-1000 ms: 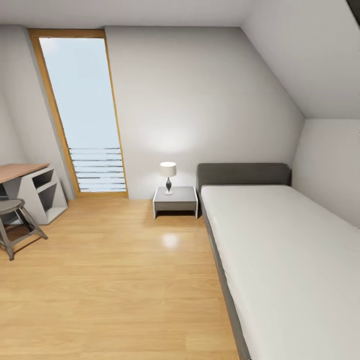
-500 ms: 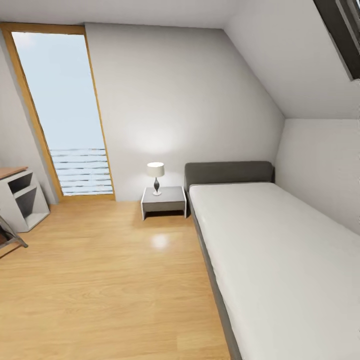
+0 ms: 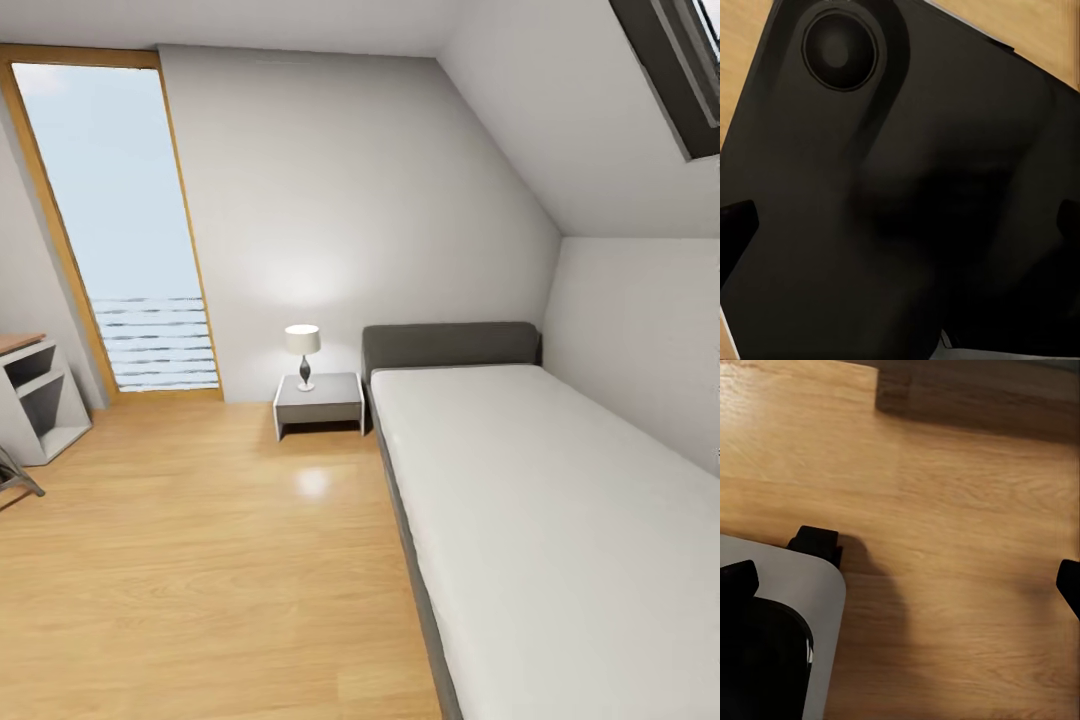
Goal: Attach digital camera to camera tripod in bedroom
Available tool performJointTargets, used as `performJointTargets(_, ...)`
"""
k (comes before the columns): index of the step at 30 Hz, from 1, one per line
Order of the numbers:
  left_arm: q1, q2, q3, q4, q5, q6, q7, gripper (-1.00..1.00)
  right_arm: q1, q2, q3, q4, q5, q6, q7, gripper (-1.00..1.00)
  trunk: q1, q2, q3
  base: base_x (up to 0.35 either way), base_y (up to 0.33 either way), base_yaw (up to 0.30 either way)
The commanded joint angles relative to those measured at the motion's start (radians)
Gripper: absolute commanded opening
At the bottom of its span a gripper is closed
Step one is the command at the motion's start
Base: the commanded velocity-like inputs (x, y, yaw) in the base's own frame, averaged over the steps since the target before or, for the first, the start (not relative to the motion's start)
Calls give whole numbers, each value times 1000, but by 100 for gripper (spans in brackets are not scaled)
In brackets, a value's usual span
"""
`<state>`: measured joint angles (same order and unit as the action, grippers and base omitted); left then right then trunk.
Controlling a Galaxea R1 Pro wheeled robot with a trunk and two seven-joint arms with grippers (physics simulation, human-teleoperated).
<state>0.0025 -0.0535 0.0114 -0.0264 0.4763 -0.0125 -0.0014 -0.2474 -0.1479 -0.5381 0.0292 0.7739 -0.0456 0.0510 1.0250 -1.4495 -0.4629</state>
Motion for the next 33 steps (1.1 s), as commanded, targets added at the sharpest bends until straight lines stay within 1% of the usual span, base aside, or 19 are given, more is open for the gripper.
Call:
performJointTargets(1,0,0,1,-1,4,-1,0,100,-1,-1,-8,3,5,-5,1,100,0,0,-1,0,-100,-1)
performJointTargets(11,0,0,1,-1,4,-1,0,100,-1,-2,-8,3,6,-4,1,100,0,0,-1,0,-41,0)
performJointTargets(22,0,-1,1,-1,4,-1,0,100,-1,-2,-8,3,7,-4,2,100,0,0,-1,0,-183,0)
performJointTargets(33,0,0,-2,-1,4,-1,0,100,-1,-2,-10,3,6,-7,3,100,0,0,-1,0,-22,0)
